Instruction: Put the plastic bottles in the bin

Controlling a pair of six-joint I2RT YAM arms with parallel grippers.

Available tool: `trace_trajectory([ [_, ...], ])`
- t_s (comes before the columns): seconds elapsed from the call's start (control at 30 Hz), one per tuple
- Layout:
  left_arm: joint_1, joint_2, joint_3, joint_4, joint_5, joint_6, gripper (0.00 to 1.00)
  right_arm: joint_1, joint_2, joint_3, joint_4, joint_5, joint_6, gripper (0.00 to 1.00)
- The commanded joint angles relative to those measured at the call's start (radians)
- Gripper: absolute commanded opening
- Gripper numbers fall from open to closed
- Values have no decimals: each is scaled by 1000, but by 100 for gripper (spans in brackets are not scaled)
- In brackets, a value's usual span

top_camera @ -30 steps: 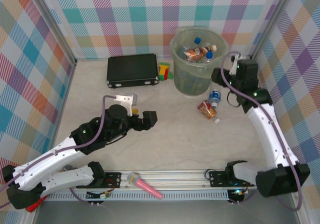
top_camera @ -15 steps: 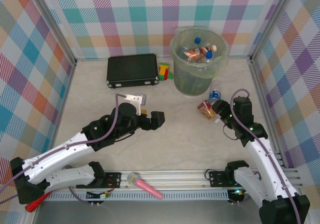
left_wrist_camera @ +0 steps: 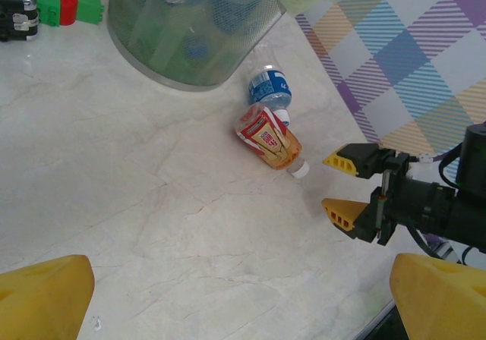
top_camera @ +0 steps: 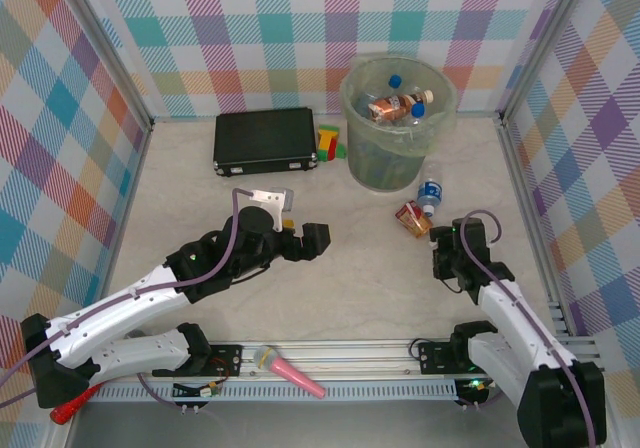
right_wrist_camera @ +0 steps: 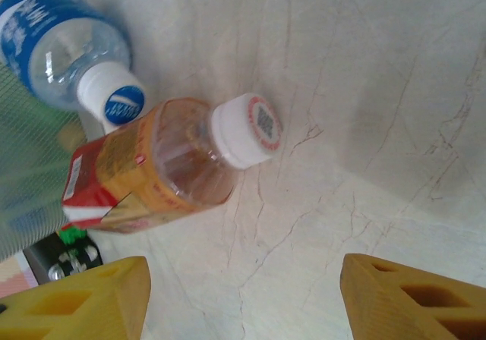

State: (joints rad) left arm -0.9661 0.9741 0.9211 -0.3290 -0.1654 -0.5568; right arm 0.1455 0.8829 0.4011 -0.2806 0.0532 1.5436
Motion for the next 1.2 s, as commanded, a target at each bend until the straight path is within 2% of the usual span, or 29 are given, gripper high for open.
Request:
trace_trajectory([
  [0.0, 7, -10, -7, 31, -2, 5, 100, -12, 54, -11, 95, 20, 155, 67],
  [0.13, 7, -9, -11, 33, -7, 6, 100, -24, 121, -1, 93, 24, 249, 66],
  [0.4, 7, 4, -3, 40, 2, 22, 100, -41, 260, 34, 145, 39, 337, 64],
  [0.57, 7, 18, 6, 43, 68, 66, 100, -50, 340, 46, 184, 24, 368, 65],
  [0.8, 7, 37, 17, 42, 66, 83, 100, -68, 398, 83, 204, 19, 364, 66],
  [1.17, 7, 75, 39, 41, 57, 98, 100, -111, 433, 177, 169, 8, 273, 67],
])
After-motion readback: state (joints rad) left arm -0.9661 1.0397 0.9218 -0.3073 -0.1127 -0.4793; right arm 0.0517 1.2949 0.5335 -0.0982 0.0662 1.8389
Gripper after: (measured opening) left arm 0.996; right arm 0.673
